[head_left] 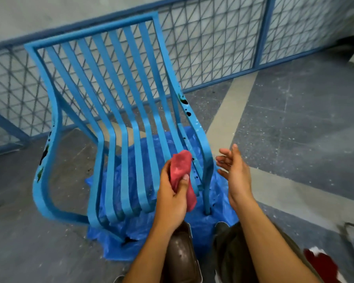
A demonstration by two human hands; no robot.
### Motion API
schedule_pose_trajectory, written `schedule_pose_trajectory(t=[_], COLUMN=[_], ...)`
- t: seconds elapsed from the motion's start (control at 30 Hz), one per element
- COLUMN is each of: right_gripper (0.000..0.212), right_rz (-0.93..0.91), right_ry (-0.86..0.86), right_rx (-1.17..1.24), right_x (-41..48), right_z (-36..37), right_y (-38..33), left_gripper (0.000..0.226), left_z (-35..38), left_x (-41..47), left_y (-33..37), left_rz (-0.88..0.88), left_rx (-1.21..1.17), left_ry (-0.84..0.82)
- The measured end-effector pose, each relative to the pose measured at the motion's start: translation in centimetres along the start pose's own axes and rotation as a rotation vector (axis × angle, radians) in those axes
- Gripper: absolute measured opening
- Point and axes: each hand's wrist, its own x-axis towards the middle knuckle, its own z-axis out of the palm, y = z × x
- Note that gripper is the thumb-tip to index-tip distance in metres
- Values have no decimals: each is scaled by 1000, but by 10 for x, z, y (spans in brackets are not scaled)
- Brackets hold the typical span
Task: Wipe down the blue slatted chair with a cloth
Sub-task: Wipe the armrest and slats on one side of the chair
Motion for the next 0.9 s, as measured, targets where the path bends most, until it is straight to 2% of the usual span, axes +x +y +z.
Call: schedule_pose_trajectory(t=[0.07, 0.2, 0.3, 0.4, 0.57, 0.8, 0.9], right_gripper=[57, 75, 86, 91, 101, 99, 99], right_rz=[1, 80, 111, 105, 156, 154, 147], right_ry=[14, -77, -106, -132, -213, -195, -196], right_rx=[-26, -64, -68, -59, -56, 2, -6], right_x=[17, 40, 51, 56, 67, 72, 71], right_z=[2, 4, 1, 2, 6, 5, 3], right_y=[0, -6, -7, -3, 5, 10, 11], left_gripper=[50, 13, 2, 12, 40, 42, 51], left_z=[5, 7, 9, 16, 30, 29, 13], left_x=[27, 88, 131, 160, 174, 171, 162], left_y=[13, 40, 54, 65, 71, 68, 64], left_rz=[30, 95, 153, 230, 386, 543, 596], left_rx=[18, 94, 197, 316, 611, 905, 990], left_ry=[32, 103, 107, 59, -146, -308, -314])
